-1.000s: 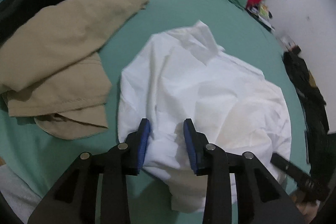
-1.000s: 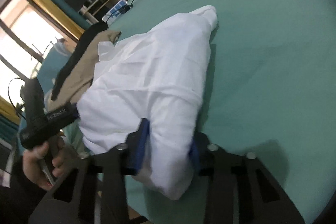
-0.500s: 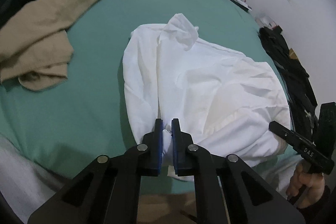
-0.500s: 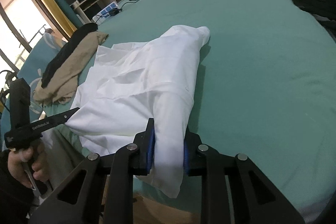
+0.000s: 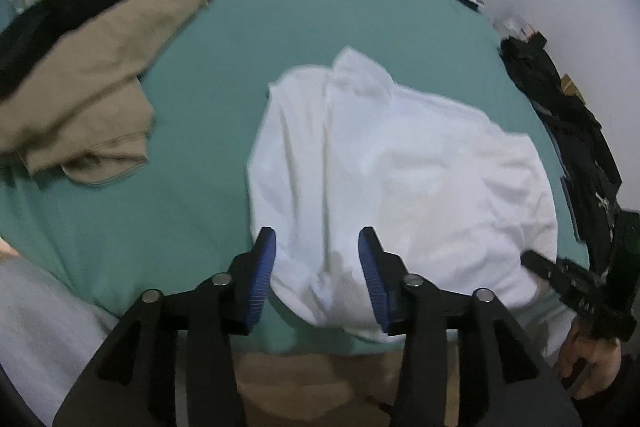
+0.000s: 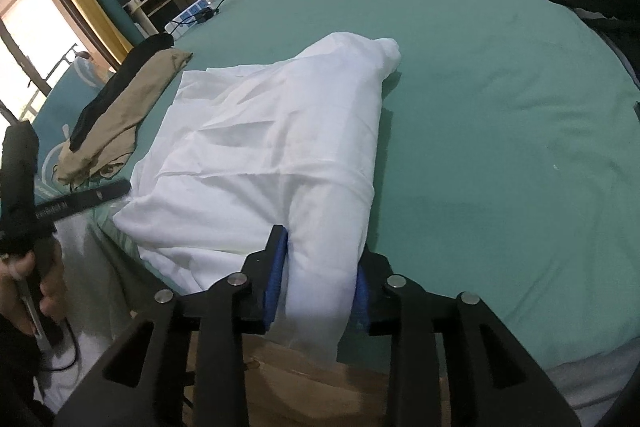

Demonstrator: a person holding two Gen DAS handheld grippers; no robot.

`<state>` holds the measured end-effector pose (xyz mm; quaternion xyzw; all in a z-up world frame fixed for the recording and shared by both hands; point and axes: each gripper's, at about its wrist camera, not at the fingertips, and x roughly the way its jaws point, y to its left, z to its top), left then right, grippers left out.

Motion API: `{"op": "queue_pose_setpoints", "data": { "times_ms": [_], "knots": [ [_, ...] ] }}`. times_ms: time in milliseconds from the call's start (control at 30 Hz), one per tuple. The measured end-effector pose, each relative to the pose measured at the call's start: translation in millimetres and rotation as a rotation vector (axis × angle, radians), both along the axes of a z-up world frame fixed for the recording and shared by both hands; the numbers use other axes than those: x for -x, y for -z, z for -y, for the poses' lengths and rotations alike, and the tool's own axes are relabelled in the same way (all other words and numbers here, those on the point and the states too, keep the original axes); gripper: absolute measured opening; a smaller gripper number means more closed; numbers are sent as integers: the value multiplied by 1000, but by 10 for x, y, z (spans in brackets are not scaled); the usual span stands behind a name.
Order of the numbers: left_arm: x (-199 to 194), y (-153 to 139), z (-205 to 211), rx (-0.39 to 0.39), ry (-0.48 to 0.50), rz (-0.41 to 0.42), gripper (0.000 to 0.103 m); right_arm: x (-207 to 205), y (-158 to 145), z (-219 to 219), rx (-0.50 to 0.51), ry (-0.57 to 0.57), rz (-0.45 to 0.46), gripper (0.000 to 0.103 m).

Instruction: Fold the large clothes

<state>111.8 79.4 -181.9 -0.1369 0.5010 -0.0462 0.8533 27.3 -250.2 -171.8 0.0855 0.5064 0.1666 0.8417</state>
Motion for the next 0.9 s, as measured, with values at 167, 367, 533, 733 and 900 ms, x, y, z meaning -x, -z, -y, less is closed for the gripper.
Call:
{"op": "queue_pose_setpoints", "data": {
  "times_ms": [167,367,533,733,900],
  "knots": [
    [-169,-26,-140,-7,-54,19,53,6,1,-2,-9,0,1,39],
    [-403,168,-245,43,-103,1,58,23,-93,26,12,-8,70,54],
    [-551,368,-316,140,-119,-11,63,-2,-138,106,5,19,120,61],
    [-609,462,-327,293,-86,-12,68,-83,-30,182,-18,41,95,64],
    [-632,515,-38,436,81,-72,68,-131,68,190,-7,51,69,71]
  ]
}}
